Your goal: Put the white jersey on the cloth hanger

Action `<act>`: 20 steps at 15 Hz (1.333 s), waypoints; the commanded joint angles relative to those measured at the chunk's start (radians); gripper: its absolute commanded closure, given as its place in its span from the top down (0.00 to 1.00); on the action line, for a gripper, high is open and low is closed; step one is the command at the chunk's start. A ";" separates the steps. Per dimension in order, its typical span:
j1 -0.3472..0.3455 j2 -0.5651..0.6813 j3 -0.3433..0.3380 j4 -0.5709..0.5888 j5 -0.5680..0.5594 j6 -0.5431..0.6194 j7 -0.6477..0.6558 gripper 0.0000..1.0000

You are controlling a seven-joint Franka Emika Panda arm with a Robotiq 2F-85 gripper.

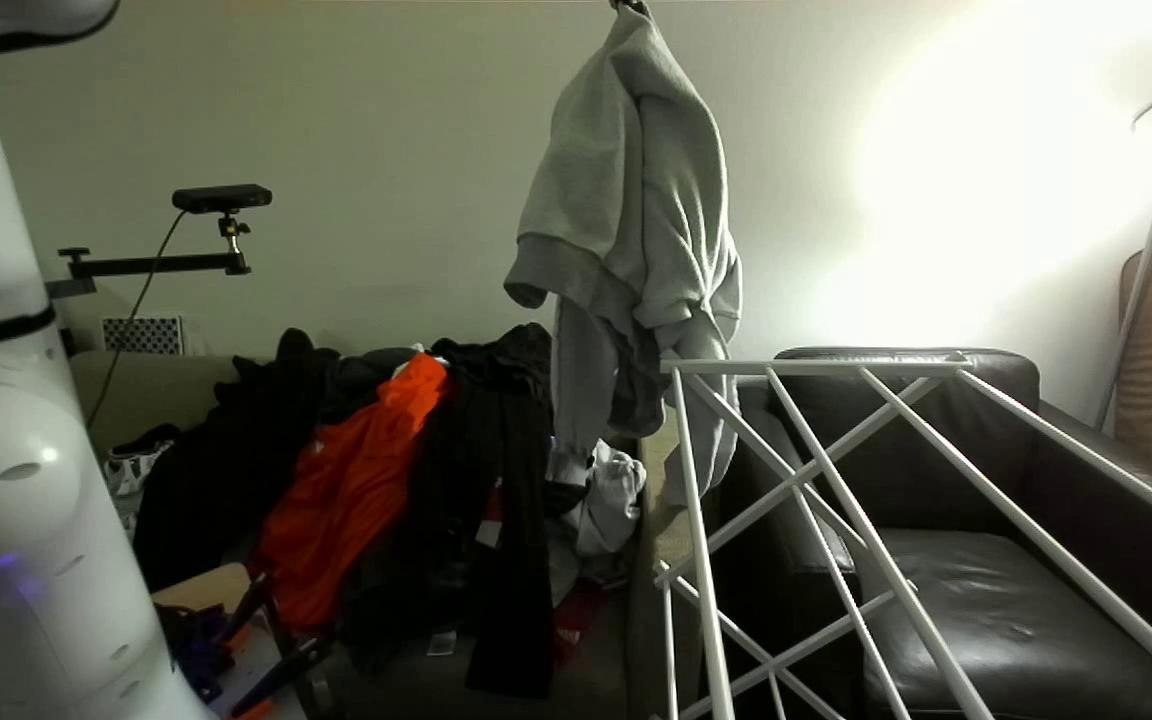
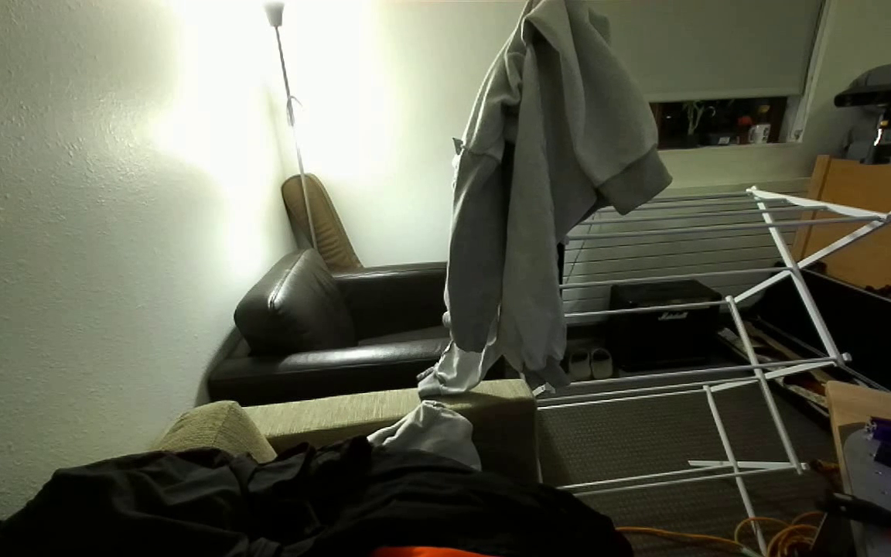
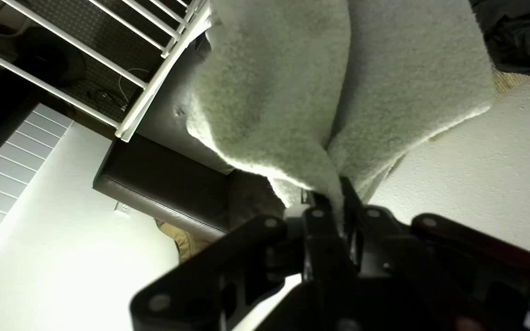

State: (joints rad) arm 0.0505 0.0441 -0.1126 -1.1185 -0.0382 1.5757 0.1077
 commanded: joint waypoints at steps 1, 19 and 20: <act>-0.003 -0.024 -0.004 0.010 0.028 -0.013 0.020 0.05; 0.000 0.011 -0.004 0.006 0.018 -0.004 0.000 0.09; 0.000 0.011 -0.004 0.006 0.018 -0.004 0.000 0.03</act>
State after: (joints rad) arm 0.0506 0.0554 -0.1170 -1.1126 -0.0202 1.5713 0.1077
